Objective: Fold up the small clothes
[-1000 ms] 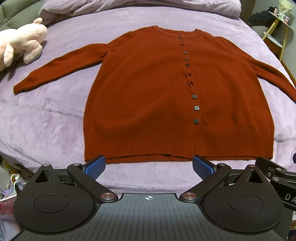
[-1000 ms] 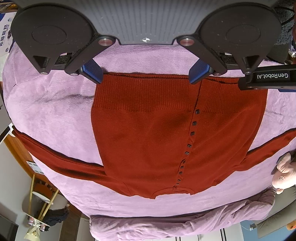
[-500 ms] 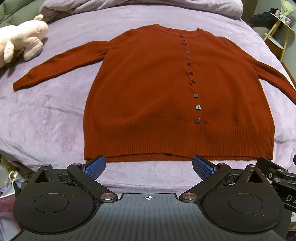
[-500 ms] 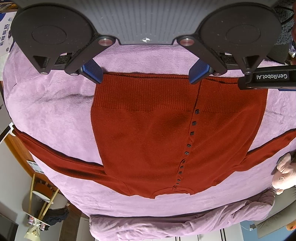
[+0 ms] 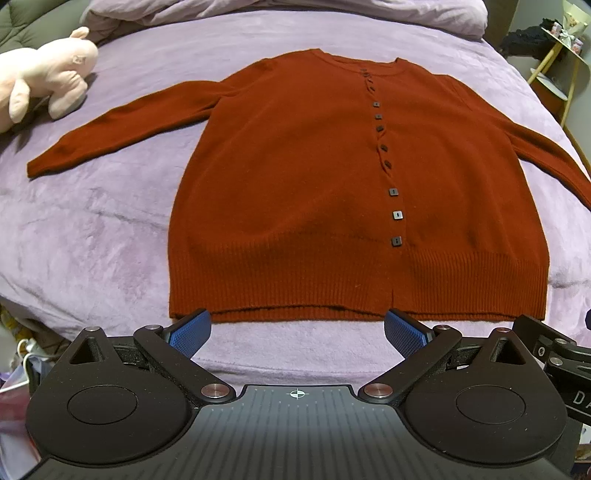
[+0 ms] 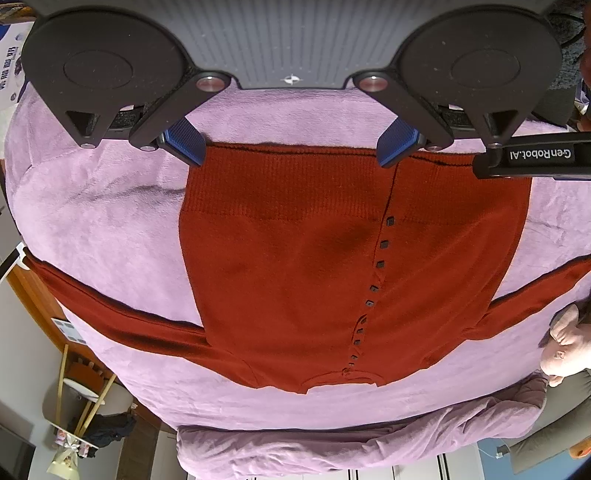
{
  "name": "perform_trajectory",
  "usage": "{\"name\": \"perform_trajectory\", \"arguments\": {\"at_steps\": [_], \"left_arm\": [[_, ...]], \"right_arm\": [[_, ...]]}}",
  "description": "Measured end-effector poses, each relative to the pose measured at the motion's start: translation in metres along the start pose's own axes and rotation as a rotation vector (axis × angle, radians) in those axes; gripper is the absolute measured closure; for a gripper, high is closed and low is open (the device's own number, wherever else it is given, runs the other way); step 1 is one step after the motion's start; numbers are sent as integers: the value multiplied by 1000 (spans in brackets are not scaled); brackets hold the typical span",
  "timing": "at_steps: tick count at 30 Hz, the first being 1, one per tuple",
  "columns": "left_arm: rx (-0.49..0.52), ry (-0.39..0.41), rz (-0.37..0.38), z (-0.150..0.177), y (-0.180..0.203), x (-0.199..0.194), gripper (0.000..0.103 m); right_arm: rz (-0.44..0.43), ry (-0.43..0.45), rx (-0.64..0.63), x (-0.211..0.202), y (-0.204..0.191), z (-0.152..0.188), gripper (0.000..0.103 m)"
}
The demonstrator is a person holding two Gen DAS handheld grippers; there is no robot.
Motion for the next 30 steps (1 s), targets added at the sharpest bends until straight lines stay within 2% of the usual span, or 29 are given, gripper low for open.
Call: {"name": "perform_trajectory", "arguments": {"at_steps": [30], "left_arm": [[-5,-6,-4,-1,-2,0,1]], "right_arm": [[-26,-2,11,3,1,-1,4]]}}
Point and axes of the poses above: each gripper's, at about its wrist camera, not at the fingertips, and x roughly the way its jaws point, y to its right, z to its underside, the point moved 9 cm from there along x, roughly the way its jaws point, and after that the axes turned 9 degrees about -x, right-handed, at the moved point
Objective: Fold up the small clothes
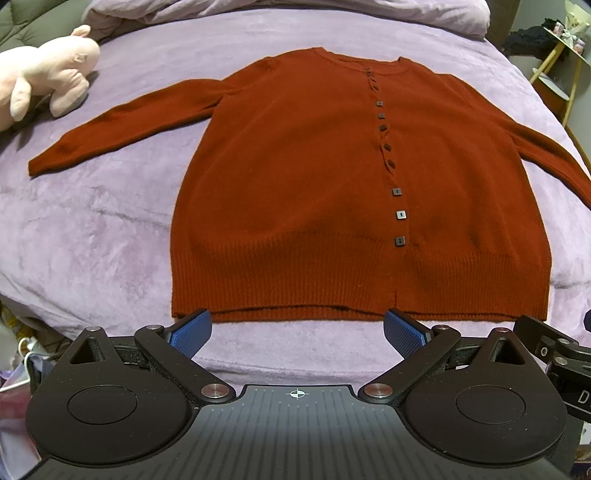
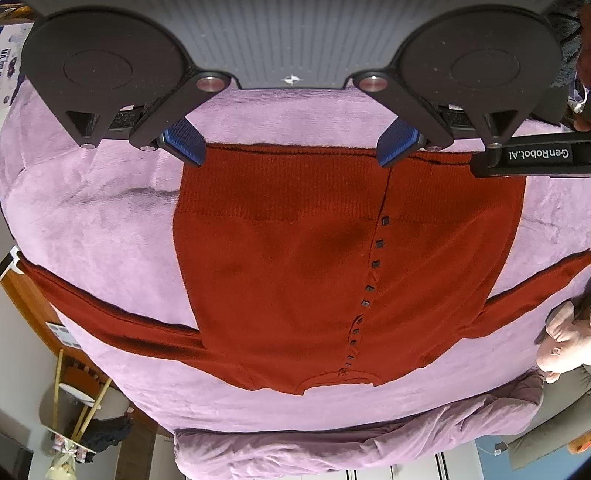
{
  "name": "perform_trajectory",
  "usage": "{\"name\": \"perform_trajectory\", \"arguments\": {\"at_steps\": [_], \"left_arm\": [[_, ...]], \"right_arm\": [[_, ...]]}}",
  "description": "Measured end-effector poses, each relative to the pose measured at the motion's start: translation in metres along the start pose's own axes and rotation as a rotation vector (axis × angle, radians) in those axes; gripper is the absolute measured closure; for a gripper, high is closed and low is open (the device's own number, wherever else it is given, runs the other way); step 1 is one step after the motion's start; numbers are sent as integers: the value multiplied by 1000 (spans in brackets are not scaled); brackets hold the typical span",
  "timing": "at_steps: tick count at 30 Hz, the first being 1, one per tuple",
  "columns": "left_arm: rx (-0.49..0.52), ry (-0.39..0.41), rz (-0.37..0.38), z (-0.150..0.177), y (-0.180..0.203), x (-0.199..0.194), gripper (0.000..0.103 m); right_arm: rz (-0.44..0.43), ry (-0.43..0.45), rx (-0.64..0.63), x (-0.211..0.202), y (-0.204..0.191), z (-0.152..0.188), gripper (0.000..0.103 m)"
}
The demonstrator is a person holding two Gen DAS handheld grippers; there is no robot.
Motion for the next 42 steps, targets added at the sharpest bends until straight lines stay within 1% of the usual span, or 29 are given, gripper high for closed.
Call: {"name": "perform_trajectory", "arguments": {"at_steps": [8,17,19,20,21,22,23,25,27,28,30,31,32,33,34,35,36,37,38,39,40,42], "left_arm": [[26,-2,0,1,5,3,1],[54,16,12,-5,9,10,3],[61,17,7,-8,10,13,5],[64,20,3,-11,10,15,5],[61,25,4,-14,10,16,5],[55,31,5,-17,9,17,5],[44,52,12,-23,9,18,5],[29,111,23,-35,8,16,5],[37,201,41,-50,11,13,5],[41,238,50,-56,13,13,5],[46,275,56,-70,19,16,5],[47,275,62,-75,23,20,5],[42,266,69,-81,27,25,5],[31,256,70,-86,30,30,5],[21,248,69,-89,33,35,5],[12,241,67,-93,36,40,5],[6,233,62,-96,38,46,5],[3,225,55,-98,40,50,5],[3,214,47,-101,42,55,5],[2,207,41,-102,43,59,5],[1,201,37,-102,44,61,5],[-3,183,36,-105,45,67,5]], "right_arm": [[-19,5,29,3,5,2,4],[-64,39,52,11,11,1,4],[-84,97,47,9,14,-3,4],[-105,145,43,7,15,-6,4],[-140,221,42,2,18,-11,4],[-159,271,42,-1,21,-15,4],[-173,323,48,-4,28,-20,4],[-182,415,104,-6,54,-32,4],[-186,478,181,-2,89,-42,4],[-160,488,223,4,110,-46,4],[-71,498,301,19,160,-53,4],[-37,519,343,27,188,-55,4],[-7,518,383,35,211,-55,4],[28,507,436,45,237,-54,9],[58,504,500,56,266,-51,26],[89,496,560,66,291,-46,37],[117,487,621,75,314,-40,56],[135,488,670,82,331,-34,58],[136,498,733,90,350,-27,58],[136,486,783,97,363,-22,58],[132,472,850,104,376,-15,58],[111,471,969,115,394,-3,58]]}}
Point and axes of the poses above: each gripper's, at about its wrist camera, not at the fingertips, and x roughly the way its jaws point, y to its right, z to its underside, the point moved 9 cm from there along x, roughly the way its jaws point, and after that the axes turned 9 degrees about -x, right-handed, at the moved point
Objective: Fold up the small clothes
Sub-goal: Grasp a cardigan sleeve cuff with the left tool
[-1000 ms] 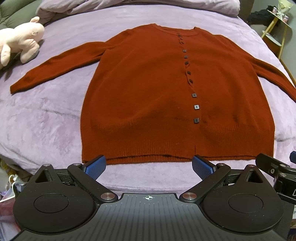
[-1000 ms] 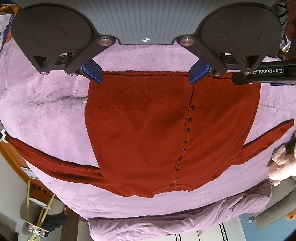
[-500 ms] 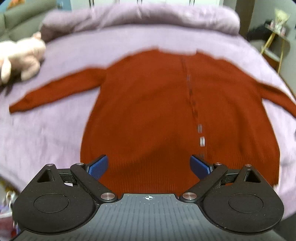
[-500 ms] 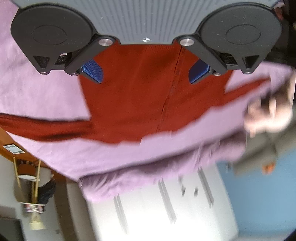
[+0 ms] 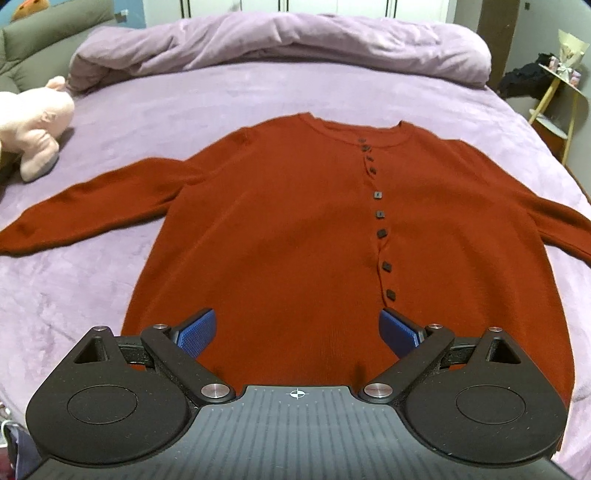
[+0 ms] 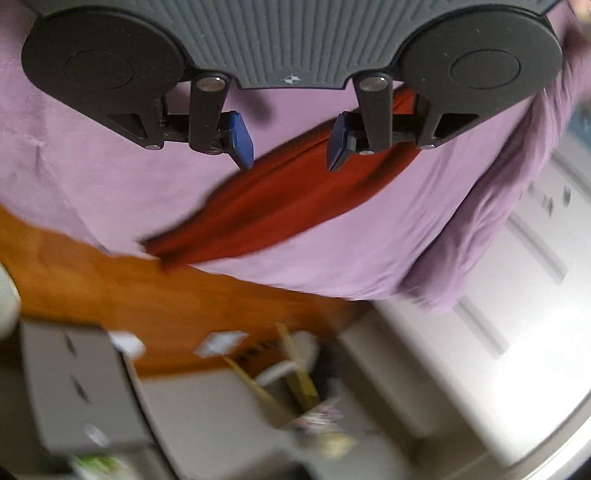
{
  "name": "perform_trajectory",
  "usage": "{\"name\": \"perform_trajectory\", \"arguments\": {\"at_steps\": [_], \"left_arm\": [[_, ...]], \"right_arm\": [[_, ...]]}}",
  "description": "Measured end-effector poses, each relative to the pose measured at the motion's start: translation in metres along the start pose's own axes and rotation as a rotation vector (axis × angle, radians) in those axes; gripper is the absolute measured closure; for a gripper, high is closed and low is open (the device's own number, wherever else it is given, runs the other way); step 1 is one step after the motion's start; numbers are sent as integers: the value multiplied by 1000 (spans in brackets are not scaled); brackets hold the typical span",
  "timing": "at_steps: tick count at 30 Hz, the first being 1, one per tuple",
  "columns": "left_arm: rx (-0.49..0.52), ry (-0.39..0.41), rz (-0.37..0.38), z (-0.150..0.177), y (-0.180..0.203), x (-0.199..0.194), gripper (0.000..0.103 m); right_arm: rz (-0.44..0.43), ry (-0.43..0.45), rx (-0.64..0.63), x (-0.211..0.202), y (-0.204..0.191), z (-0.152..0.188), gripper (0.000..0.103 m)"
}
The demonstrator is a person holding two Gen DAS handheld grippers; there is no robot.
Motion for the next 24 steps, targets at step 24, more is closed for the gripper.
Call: {"name": "perform_trajectory", "arguments": {"at_steps": [24], "left_arm": [[-128,-136,483,-56,55,37,29]], "right_arm": [[-719,-278,-469,-13,-303,152,90]]}}
Point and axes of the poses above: each gripper's, at about its wrist camera, not at the fingertips, and x roughly the way its jaws point, y to its right, z to its underside, the point moved 9 cm from there along x, roughly the way its jaws point, and after that the axes turned 9 degrees about -x, right-handed, at the moved point
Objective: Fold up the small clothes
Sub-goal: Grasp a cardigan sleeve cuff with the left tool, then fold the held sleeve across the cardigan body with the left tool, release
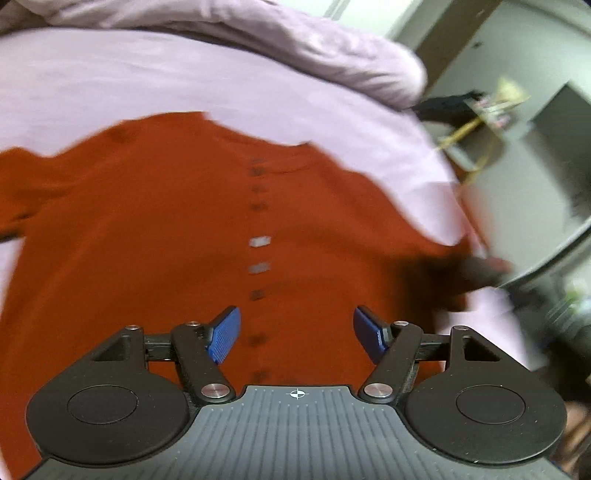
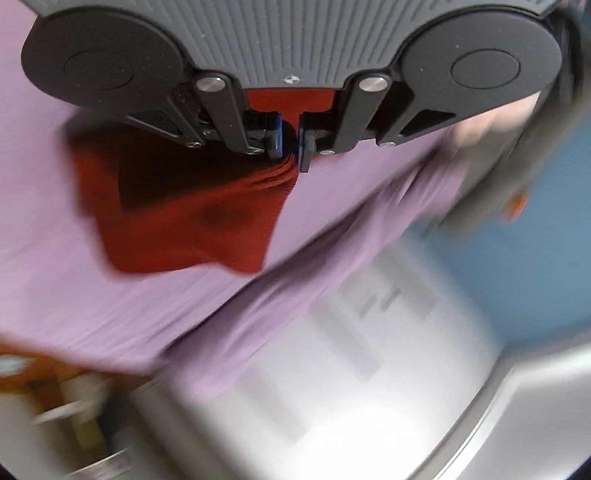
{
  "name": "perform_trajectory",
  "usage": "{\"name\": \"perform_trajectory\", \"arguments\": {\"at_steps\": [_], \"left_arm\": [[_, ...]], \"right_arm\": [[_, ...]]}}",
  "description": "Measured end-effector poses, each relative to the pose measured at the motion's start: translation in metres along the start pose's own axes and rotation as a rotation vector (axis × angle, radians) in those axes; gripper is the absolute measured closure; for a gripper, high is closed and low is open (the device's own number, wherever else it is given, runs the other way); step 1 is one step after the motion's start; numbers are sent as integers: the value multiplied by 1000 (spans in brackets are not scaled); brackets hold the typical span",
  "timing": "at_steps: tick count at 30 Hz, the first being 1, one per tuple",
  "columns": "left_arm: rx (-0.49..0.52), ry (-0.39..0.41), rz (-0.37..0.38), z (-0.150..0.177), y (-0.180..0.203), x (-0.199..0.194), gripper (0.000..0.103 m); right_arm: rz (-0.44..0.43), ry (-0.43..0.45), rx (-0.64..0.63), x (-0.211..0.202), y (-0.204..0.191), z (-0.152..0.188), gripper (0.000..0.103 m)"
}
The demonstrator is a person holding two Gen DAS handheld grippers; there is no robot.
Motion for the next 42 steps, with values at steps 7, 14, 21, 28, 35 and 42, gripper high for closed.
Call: {"name": "perform_trajectory", "arguments": {"at_steps": [7,14,21,28,35,42], "left_arm": [[-173,-149,109,-8,-16,54,40],[-273,-92,63,-13,-52,39,52],[-428,-77,8,-14,-110,37,53],[-398,-63,45,-47,-102,62,89],[-205,92,27,-116,-75,27,91],[-31,208,-200,-165,-103,19,91]], "right_arm": [[52,-83,216,5,22,59,88],[114,-94,211,-17,45,66,86],[82,-113,252,-3,47,76,86],[102,-130,238,3,46,73,86],[203,-100,241,17,69,47,76],[234,-51,315,51,86,19,61]]}}
Point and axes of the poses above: each gripper's, at about its wrist camera, not at the fingertips, and x roughly the way its jaws point, y to its right, z to its underside, the point moved 9 cm from there along x, roughly the way its jaws point, and after that the axes turned 9 degrees about -x, right-handed, at the moved point
